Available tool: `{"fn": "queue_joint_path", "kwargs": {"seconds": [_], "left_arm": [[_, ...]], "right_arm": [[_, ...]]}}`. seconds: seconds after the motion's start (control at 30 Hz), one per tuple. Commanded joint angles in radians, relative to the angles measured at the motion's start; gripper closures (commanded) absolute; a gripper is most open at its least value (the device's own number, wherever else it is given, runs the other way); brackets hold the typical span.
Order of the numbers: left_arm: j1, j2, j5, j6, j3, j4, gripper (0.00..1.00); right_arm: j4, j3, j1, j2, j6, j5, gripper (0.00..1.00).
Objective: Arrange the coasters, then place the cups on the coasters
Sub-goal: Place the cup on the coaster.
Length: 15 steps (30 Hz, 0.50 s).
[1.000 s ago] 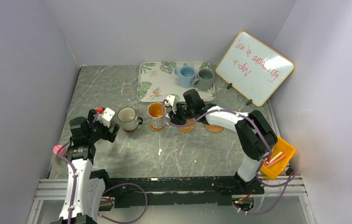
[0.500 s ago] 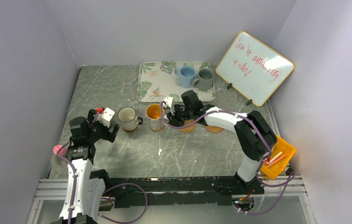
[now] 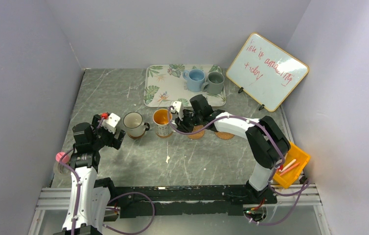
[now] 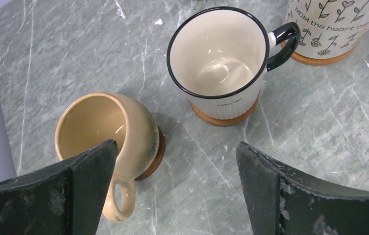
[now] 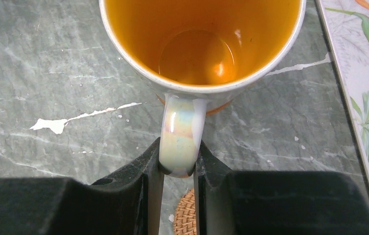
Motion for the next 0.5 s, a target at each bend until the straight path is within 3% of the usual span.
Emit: {"fn": "queue_joint_path", "kwargs": {"seconds": [0.0, 0.47], "left_arm": [[0.007, -0.012, 0.031, 0.015, 0.003, 0.004, 0.04], [0.009, -0.013, 0.034, 0.017, 0.003, 0.003, 0.04]], "right_arm": [[0.059, 0.025, -0.014, -0.024, -0.003, -0.001, 0.83], [0.046, 0.028, -0.014, -0.021, -0.014, -0.012, 0.77]]}}
